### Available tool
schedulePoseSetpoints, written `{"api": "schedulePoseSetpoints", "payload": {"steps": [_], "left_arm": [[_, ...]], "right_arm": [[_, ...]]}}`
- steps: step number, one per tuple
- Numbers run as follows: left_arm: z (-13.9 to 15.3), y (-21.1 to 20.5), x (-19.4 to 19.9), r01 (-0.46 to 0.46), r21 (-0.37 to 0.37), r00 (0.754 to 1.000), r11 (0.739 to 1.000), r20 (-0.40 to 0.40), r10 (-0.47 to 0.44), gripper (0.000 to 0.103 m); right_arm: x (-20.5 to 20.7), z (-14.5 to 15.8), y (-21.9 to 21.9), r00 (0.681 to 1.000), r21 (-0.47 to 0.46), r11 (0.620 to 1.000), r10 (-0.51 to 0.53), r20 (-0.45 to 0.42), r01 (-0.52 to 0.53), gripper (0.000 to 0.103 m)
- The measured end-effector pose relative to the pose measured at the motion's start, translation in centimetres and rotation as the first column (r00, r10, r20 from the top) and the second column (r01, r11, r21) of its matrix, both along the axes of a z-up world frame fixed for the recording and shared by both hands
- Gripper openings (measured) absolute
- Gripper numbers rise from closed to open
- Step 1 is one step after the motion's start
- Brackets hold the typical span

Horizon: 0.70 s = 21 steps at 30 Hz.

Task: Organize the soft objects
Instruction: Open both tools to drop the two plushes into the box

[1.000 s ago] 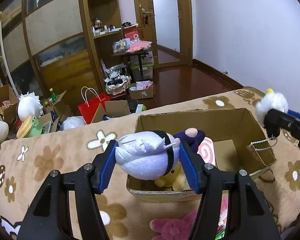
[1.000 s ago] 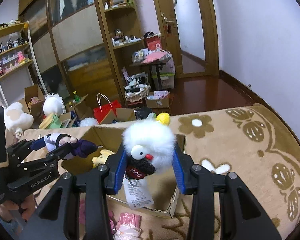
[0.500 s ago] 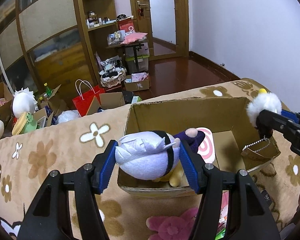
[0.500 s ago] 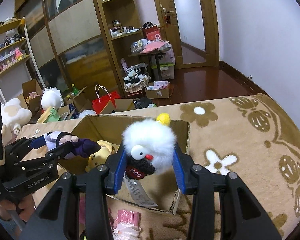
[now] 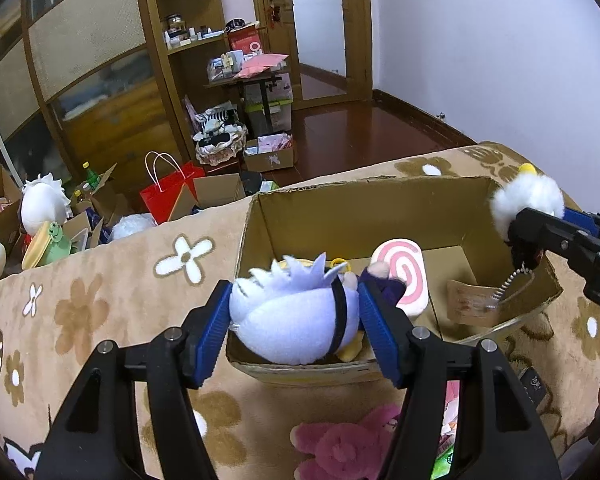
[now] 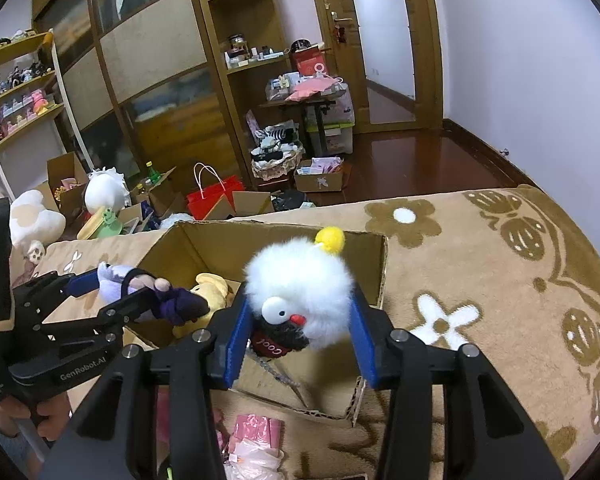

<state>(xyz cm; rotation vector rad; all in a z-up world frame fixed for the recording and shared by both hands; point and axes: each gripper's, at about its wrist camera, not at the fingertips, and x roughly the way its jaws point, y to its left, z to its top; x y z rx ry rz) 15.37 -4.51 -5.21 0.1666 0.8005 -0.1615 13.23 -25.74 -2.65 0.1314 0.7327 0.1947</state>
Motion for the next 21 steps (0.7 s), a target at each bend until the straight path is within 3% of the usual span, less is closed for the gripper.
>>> {"api": "schedulePoseSetpoints", "payload": {"steps": [2, 4, 9, 15, 18, 21], "left_arm": [[0.0, 0.0, 0.0, 0.0, 0.001, 1.0, 1.0, 0.003, 0.0, 0.064], [0.0, 0.0, 0.0, -0.001, 0.001, 1.0, 1.0, 0.005, 0.001, 0.072], [0.0, 0.2, -0.2, -0.004, 0.001, 1.0, 1.0, 0.002, 0.004, 0.074], [0.9, 0.7, -1.3, -0.032, -0.024, 0.999, 0.999, 0.014, 0.033, 0.09], [1.7, 1.0, -2.1, -0.046, -0.024, 0.999, 0.999, 0.025, 0.047, 0.094], [2.3, 1.0, -3.0, -0.042, -0.033, 0.999, 0.999, 0.019, 0.043, 0.097]], "right_arm": [[0.0, 0.0, 0.0, 1.0, 0.002, 1.0, -0.001, 0.0, 0.001, 0.05], [0.0, 0.0, 0.0, 1.0, 0.003, 1.0, 0.001, -0.003, -0.001, 0.05], [-0.4, 0.1, -0.3, 1.0, 0.013, 1.0, 0.004, -0.015, -0.004, 0.052], [-1.0, 0.6, -0.3, 1.0, 0.024, 1.0, -0.009, -0.012, 0.009, 0.069], [-1.6, 1.0, -0.4, 1.0, 0.029, 0.999, -0.018, -0.013, 0.019, 0.071], [-2.7, 1.4, -0.5, 1.0, 0.023, 0.999, -0.03, -0.01, 0.03, 0.088]]}}
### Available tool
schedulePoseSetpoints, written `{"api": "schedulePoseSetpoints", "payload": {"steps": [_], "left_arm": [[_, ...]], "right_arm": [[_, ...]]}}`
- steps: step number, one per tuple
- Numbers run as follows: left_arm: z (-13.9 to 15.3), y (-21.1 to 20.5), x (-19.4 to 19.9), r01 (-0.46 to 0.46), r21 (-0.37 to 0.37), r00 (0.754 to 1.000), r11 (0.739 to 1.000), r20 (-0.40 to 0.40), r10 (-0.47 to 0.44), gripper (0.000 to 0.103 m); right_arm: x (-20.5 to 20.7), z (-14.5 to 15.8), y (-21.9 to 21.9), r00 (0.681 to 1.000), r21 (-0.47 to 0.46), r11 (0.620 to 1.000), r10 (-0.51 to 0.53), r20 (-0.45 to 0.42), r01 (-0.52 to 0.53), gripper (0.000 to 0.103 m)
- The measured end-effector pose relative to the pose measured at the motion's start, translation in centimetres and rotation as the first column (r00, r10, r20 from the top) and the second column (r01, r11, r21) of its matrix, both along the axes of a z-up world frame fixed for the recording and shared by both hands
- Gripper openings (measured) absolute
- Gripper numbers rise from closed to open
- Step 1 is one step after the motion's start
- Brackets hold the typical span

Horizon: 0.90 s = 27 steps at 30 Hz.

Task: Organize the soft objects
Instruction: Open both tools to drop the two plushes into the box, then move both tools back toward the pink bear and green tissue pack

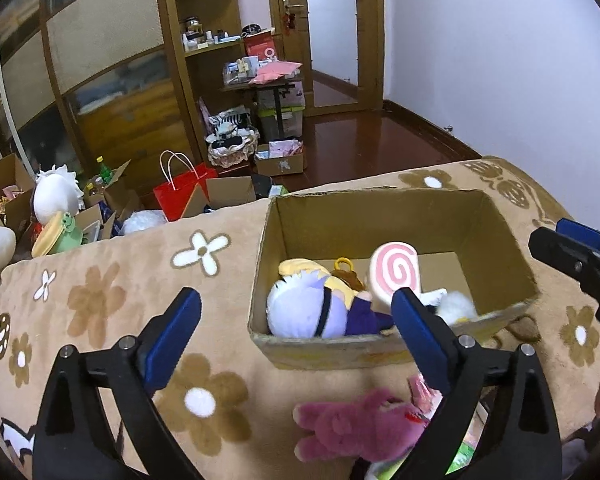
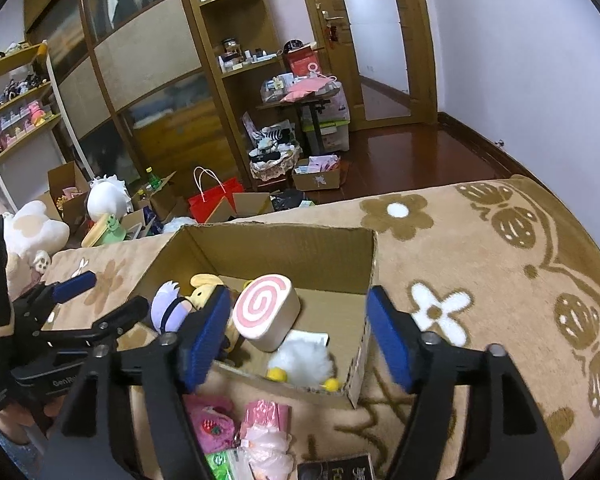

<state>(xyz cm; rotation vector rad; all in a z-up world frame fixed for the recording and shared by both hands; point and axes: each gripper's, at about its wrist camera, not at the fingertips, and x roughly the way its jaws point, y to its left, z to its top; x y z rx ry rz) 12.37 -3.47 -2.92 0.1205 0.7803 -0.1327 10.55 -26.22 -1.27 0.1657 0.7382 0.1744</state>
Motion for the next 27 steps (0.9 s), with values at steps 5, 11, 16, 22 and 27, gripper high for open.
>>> {"api": "schedulePoseSetpoints", "payload": {"steps": [5, 11, 16, 22, 27], "left_arm": [[1.3, -0.1, -1.7, 0.008, -0.026, 1.0, 1.0, -0.006, -0.008, 0.099], [2.6, -0.4, -4.3, -0.013, -0.034, 1.0, 0.999, -0.001, 0.013, 0.099], [3.2, -0.8, -5.8, -0.02, -0.025, 0.999, 0.999, -0.034, 0.019, 0.099], [2.3, -1.0, -7.0, -0.028, -0.051, 0.993, 0.998, -0.113, 0.022, 0.099], [0.4, -0.7, -7.2, -0.07, -0.1, 0.976, 0.992, -0.212, 0.048, 0.099]], "right_arm": [[-1.2, 0.8, -0.1, 1.0, -0.006, 1.0, 0.005, 0.002, -0.005, 0.093], [-3.3, 1.8, -1.1, 0.999, 0.0, 1.0, -0.028, 0.027, 0.028, 0.103], [-4.8, 2.3, -1.5, 0.999, -0.018, 0.999, -0.032, 0.02, 0.032, 0.103], [-6.4, 2.5, -1.7, 1.0, -0.042, 0.999, -0.026, -0.002, 0.026, 0.103], [-7.1, 1.8, -2.2, 0.997, -0.023, 0.999, -0.04, -0.062, 0.038, 0.103]]}}
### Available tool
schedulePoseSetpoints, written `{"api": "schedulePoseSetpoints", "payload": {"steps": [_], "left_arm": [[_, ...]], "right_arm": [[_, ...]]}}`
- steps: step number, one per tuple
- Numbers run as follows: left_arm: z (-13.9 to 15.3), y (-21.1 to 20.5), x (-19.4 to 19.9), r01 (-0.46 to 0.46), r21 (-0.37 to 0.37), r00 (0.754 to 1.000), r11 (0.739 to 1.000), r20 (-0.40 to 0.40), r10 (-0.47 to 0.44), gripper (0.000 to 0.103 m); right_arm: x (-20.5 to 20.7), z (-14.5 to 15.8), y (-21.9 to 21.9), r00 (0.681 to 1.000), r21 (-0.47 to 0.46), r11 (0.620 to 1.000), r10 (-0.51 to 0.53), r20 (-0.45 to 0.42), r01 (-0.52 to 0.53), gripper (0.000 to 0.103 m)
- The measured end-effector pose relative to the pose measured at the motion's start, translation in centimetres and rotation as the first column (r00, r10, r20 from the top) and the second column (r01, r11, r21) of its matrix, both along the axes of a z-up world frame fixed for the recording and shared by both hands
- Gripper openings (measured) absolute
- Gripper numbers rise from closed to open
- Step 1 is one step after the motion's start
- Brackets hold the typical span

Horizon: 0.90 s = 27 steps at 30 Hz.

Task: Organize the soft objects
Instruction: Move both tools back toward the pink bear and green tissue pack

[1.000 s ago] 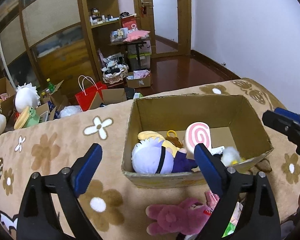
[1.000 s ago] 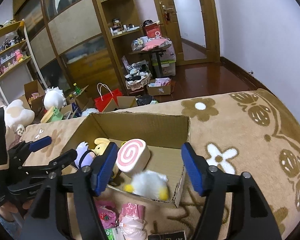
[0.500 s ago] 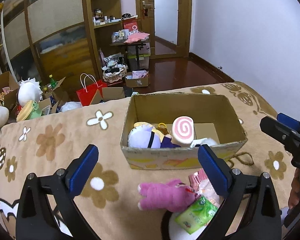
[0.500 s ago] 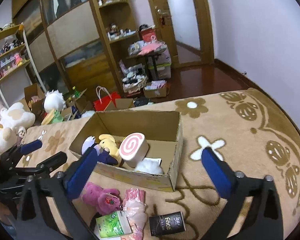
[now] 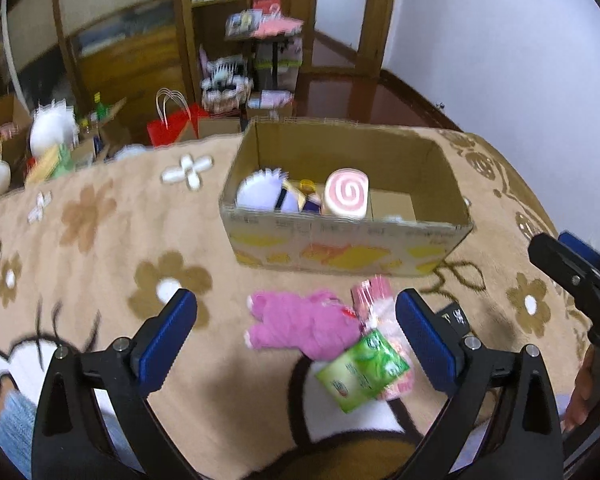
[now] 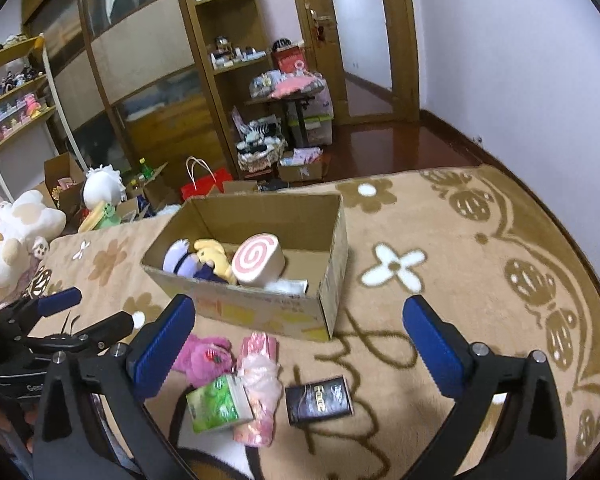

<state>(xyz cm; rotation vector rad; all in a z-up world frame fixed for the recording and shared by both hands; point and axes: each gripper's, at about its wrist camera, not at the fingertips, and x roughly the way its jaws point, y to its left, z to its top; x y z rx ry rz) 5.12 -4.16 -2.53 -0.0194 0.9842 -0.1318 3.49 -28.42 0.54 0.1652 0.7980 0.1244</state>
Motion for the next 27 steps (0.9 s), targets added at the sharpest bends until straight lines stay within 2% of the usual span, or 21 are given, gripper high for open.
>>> {"api": "schedulePoseSetpoints", "payload": {"steps": [3, 7, 11, 15, 19, 27], "left_arm": [[-1.3, -0.1, -0.2, -0.008, -0.005, 0.999, 1.0, -0.04, 0.008, 0.099], [-2.5, -0.9, -0.3, 0.004, 0.012, 0.998, 1.0, -0.057, -0.003, 0.099], [-4.2, -1.0, 0.1, -0.033, -0.04, 0.994, 0.999, -0.107, 0.029, 0.099], [-5.5, -1.1, 0.8, -0.044, -0.062, 0.989, 0.997, -0.147, 0.034, 0.099], [-6.5, -1.5, 1.2, -0.041, -0.077, 0.985, 0.996, -0.172, 0.027, 0.099], [-9.1, -2.4, 1.9, -0.031, -0.087, 0.968, 0.996, -0.251, 0.008, 0.099]], "right_arm": [[-0.3, -1.1, -0.5, 0.999, 0.027, 0.999, -0.016, -0.048, 0.017, 0.103], [-0.2, -2.4, -0.4, 0.995, 0.0, 1.0, -0.017, -0.095, 0.017, 0.103], [0.2, -3.7, -0.4, 0.992, -0.009, 1.0, -0.022, -0.128, 0.021, 0.103], [0.6, -5.2, -0.3, 0.986, -0.026, 0.999, -0.025, -0.167, 0.021, 0.103], [1.1, -6.8, -0.4, 0.974, -0.045, 0.999, -0.037, -0.221, 0.027, 0.103], [2.3, -9.6, -1.4, 0.945, -0.019, 0.998, -0.065, -0.321, 0.062, 0.103]]}}
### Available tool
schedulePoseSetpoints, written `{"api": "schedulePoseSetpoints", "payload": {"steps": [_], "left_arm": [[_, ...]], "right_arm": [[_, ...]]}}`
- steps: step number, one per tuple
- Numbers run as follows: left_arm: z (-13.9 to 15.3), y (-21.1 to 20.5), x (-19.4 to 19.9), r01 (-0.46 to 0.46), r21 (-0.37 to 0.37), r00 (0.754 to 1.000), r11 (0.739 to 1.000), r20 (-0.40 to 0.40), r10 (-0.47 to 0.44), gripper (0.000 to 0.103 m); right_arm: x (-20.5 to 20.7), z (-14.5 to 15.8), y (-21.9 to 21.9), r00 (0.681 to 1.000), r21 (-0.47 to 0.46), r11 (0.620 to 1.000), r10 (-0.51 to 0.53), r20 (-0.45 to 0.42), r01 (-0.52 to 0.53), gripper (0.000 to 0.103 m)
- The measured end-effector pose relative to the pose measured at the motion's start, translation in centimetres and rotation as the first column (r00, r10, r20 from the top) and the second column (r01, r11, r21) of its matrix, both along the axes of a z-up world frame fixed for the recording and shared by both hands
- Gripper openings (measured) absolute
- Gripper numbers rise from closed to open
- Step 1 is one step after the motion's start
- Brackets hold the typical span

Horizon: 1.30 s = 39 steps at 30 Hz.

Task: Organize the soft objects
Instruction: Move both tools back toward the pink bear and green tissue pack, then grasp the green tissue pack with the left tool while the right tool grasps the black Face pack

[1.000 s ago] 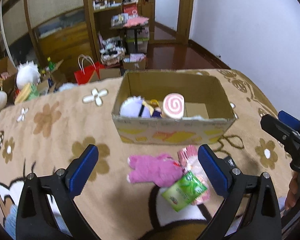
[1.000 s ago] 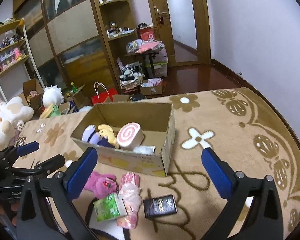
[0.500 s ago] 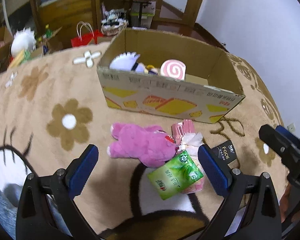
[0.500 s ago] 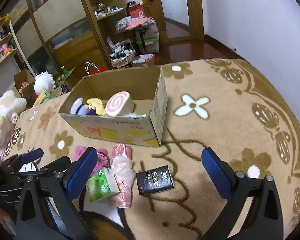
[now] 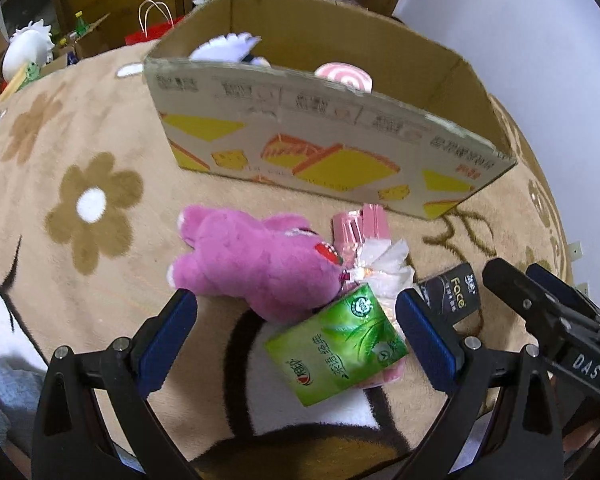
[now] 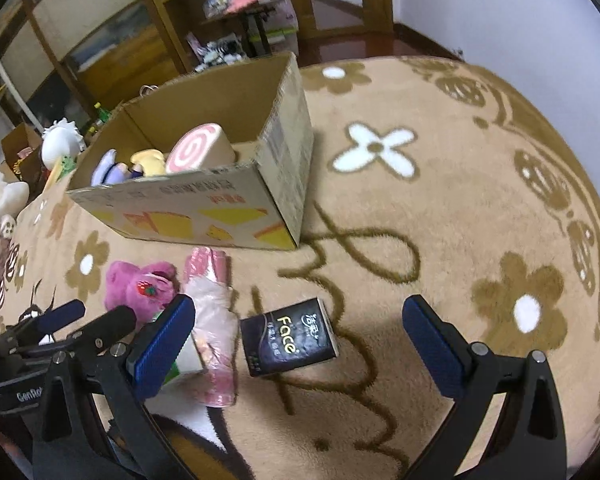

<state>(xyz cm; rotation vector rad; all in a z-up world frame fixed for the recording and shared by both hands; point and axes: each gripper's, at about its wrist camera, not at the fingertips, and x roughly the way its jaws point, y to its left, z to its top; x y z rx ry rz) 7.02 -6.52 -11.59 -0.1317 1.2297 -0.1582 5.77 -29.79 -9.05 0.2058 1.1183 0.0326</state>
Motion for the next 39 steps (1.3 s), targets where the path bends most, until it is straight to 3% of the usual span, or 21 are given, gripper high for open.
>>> {"api": "schedulePoseSetpoints", "payload": {"steps": [9, 18, 23, 29, 32, 39], "left_arm": [[-2.2, -1.1, 0.1, 0.024, -0.007, 0.997, 1.0, -0.078, -0.025, 0.099], [-4.6, -1.6, 0.2, 0.022, -0.012, 0.983, 1.0, -0.18, -0.024, 0.099], [-5.8, -1.7, 0.3, 0.016, -0.005, 0.974, 1.0, -0.227, -0.017, 0.096], [-6.0, -2.6, 0.0, 0.041, -0.008, 0.975, 0.999, -0.22, -0.042, 0.083], [-5.9, -2.7, -0.1, 0.037, -0.01, 0.975, 0.999, -0.219, -0.038, 0.082], [-3.7, -2.6, -1.0, 0.089, 0.058, 0.987, 0.994, -0.141, -0.08, 0.082]], "right_arm": [[1.2, -2.3, -0.8, 0.997, 0.037, 0.999, -0.037, -0.074, 0.04, 0.103], [1.4, -3.8, 0.2, 0.99, 0.038, 0.999, 0.011, -0.142, -0.006, 0.103], [1.5, -5.2, 0.8, 0.976, 0.036, 0.999, 0.044, -0.211, -0.038, 0.097], [1.4, -6.4, 1.2, 0.965, 0.029, 0.998, 0.068, -0.255, -0.063, 0.089], [1.4, -6.4, 1.6, 0.965, 0.032, 0.997, 0.077, -0.252, -0.071, 0.071], [1.4, -5.5, 2.1, 0.97, 0.021, 0.996, 0.094, -0.224, -0.092, 0.068]]}}
